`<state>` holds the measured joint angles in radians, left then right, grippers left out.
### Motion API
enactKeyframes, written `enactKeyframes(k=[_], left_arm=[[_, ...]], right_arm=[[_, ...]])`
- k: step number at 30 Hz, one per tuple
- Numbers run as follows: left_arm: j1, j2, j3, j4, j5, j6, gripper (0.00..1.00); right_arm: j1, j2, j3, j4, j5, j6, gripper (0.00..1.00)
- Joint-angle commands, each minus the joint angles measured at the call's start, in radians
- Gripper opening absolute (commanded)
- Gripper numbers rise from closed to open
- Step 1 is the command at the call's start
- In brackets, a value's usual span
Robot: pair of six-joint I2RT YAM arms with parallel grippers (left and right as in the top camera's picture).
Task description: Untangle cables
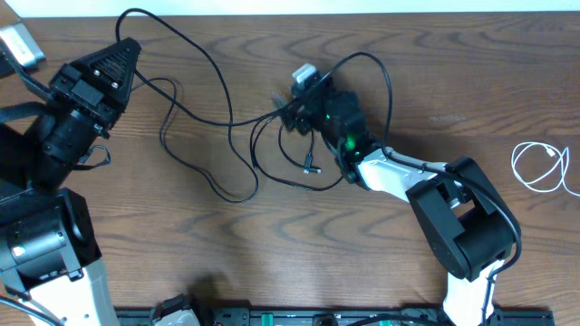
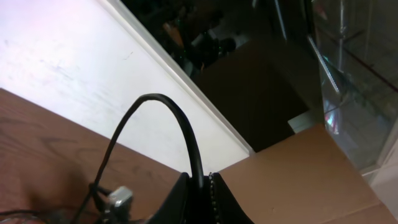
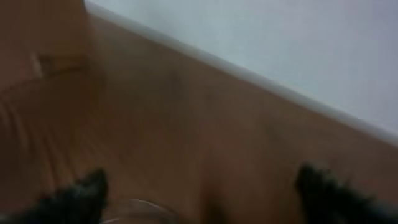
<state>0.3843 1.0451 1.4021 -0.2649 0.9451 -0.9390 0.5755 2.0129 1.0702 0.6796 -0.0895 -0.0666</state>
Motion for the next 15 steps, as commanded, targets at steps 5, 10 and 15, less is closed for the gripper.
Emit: enactKeyframes(k=[5, 10, 15], left_arm=[[0.004, 0.046, 0.009, -0.049, 0.012, 0.049, 0.08], [-0.003, 0.119, 0.009, -0.148, 0.011, 0.141, 0.08], [-0.032, 0.205, 0.009, -0.162, -0.036, 0.207, 0.08]], right_arm=[[-0.003, -0.013, 0.001, -0.342, 0.004, -0.002, 0.99], [-0.053, -0.1, 0.001, -0.456, -0.114, -0.002, 0.99], [-0.143, -0.165, 0.001, -0.603, -0.209, -0.002, 0.99]])
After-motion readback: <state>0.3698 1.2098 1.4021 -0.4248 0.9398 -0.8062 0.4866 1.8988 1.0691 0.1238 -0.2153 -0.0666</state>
